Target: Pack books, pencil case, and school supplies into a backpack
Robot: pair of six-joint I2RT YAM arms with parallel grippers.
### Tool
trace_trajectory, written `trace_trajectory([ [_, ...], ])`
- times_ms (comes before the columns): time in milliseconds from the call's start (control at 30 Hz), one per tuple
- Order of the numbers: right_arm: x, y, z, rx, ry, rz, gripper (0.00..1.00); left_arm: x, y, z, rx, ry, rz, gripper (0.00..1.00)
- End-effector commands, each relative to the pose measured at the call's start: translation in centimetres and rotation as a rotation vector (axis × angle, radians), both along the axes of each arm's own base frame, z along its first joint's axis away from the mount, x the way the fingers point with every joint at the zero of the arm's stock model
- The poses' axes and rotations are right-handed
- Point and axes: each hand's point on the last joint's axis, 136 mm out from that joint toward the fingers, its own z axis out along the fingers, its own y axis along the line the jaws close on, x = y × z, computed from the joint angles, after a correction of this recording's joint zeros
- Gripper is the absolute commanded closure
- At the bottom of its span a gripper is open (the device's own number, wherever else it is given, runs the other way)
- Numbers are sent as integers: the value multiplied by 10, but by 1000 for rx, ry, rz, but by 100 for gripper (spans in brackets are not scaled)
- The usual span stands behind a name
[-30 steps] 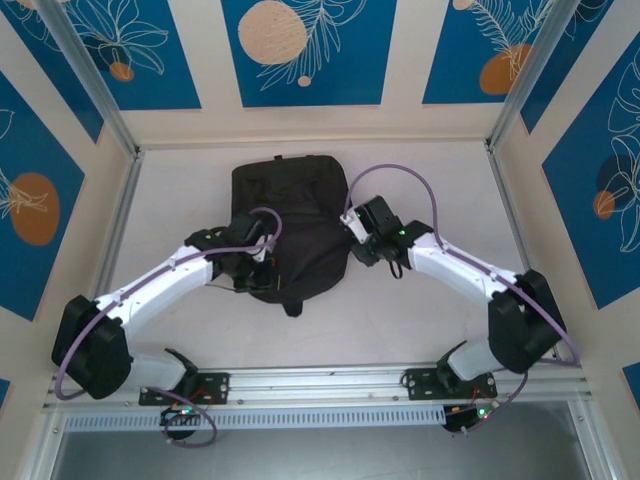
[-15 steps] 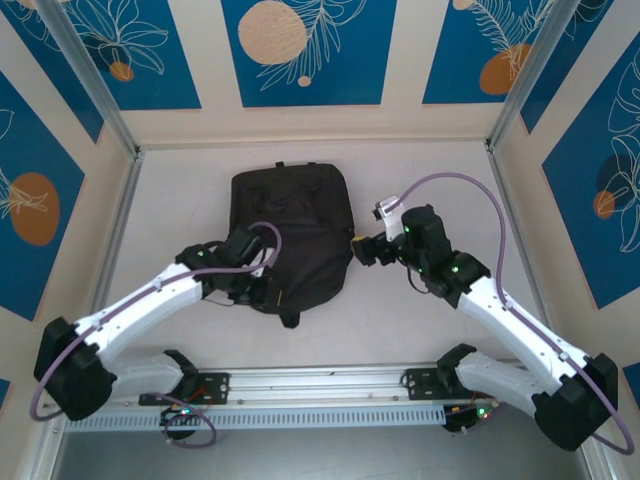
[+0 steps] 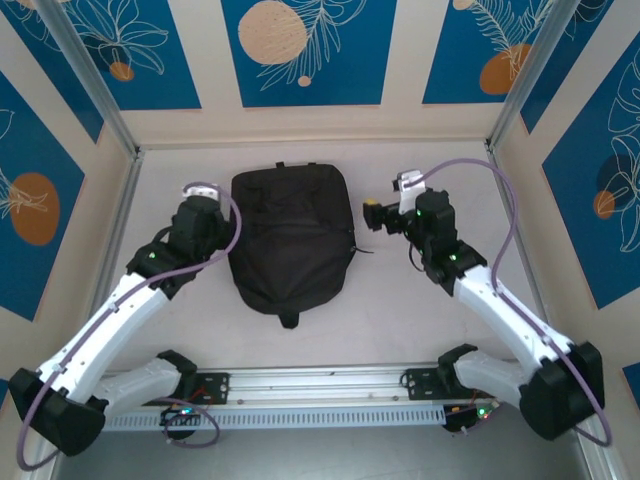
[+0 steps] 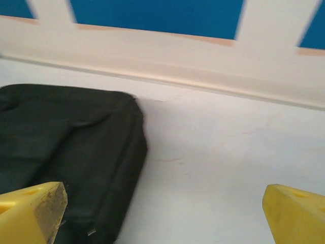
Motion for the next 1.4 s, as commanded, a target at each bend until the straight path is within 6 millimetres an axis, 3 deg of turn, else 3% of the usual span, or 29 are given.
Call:
trace_trajectory([
  [0, 28, -38, 1, 55, -36, -137, 1, 27, 43, -3, 134, -120, 111, 0],
  [67, 33, -65, -24, 150, 7, -171, 1, 35, 65, -24, 209, -53, 175, 0],
  [167, 26, -84, -50, 134, -29, -87, 1, 40, 103, -60, 263, 58, 283, 0],
  [333, 2, -99, -107, 55, -11, -101, 1, 39, 109, -141, 52, 138, 199, 0],
  [400, -1, -95, -121, 70, 5, -78, 1, 40, 105, -157, -7, 88, 194, 0],
  [500, -3, -85, -120, 101, -48, -26, 1, 48, 102, -159, -13, 14, 160, 0],
  [600, 1, -86, -123, 143, -55, -29, 1, 66, 87, -147, -59, -123, 69, 0],
  [700, -5, -92, -140, 165, -153, -54, 1, 84, 71, -148, -26, -97, -53, 0],
  [767, -4, -93, -138, 169, -154, -59, 1, 90, 62, -154, -16, -125, -118, 0],
  [867, 19, -84, -147, 171, -21, 0, 1, 89, 46, -161, 53, -116, -167, 0],
  [933, 23, -78, -151, 166, 55, 41, 1, 88, 50, -163, 49, -131, -140, 0],
  [1067, 26, -84, -151, 172, 44, 5, 1, 86, 49, -166, 50, -152, -150, 0],
  [1300, 21, -79, -148, 152, 13, 22, 1, 84, 47, -164, 60, -162, -157, 0],
  [1367, -2, -70, -141, 94, -112, 36, 1, 77, 36, -161, 78, -200, -213, 0],
])
